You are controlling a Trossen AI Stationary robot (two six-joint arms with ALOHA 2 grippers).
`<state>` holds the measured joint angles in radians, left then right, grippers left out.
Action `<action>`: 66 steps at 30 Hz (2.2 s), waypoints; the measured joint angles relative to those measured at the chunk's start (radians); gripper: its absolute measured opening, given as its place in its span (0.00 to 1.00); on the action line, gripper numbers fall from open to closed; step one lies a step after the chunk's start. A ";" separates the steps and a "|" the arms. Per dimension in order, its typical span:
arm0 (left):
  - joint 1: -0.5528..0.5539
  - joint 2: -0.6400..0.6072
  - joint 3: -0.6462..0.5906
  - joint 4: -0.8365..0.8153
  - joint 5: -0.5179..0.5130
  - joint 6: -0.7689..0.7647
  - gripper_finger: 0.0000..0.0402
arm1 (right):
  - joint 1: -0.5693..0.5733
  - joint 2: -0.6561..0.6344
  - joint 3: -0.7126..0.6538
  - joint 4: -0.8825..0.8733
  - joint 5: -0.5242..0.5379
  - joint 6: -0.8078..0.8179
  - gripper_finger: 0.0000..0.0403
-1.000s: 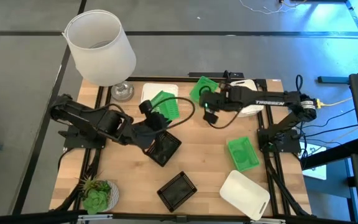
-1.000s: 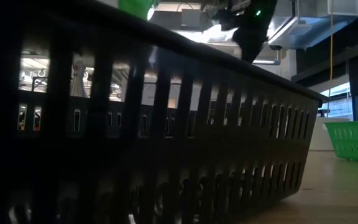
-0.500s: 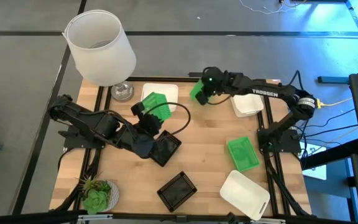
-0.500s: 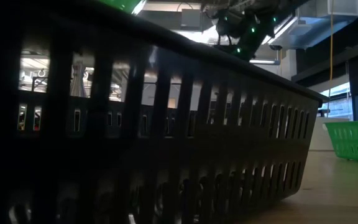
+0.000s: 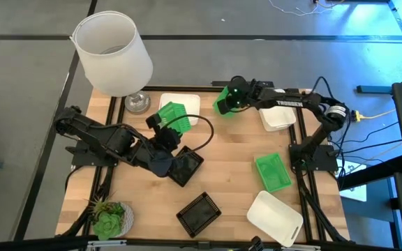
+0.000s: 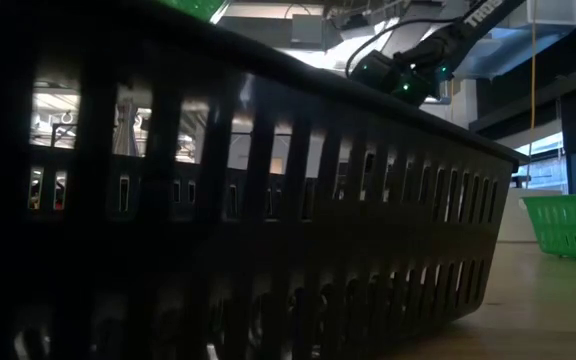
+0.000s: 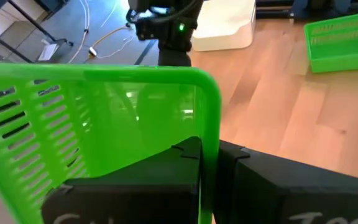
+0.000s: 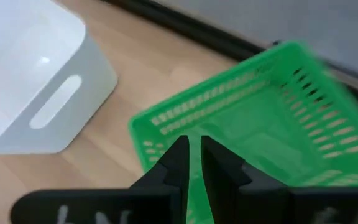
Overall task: Stack baskets by color
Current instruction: Stack the bottom left green bin on the top green bin
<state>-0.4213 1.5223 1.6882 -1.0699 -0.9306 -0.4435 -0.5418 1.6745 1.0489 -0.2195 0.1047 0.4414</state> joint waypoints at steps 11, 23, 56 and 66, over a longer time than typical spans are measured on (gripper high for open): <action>0.000 0.000 0.000 -0.001 0.006 -0.001 0.00 | 0.005 0.113 0.001 -0.001 -0.089 0.051 0.11; 0.000 0.000 0.000 -0.002 0.008 -0.001 0.00 | 0.097 0.115 0.002 -0.078 -0.251 0.021 0.11; 0.225 0.006 0.000 0.165 0.194 -0.247 0.00 | 0.760 -0.327 0.002 -0.302 0.468 -0.107 0.11; 0.392 0.113 0.002 0.451 0.438 -0.174 0.00 | 0.973 -0.430 0.002 -0.395 0.518 -0.107 0.11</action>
<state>-0.0296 1.6349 1.6897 -0.6191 -0.4921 -0.6176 0.4308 1.2445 1.0504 -0.6147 0.6222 0.3347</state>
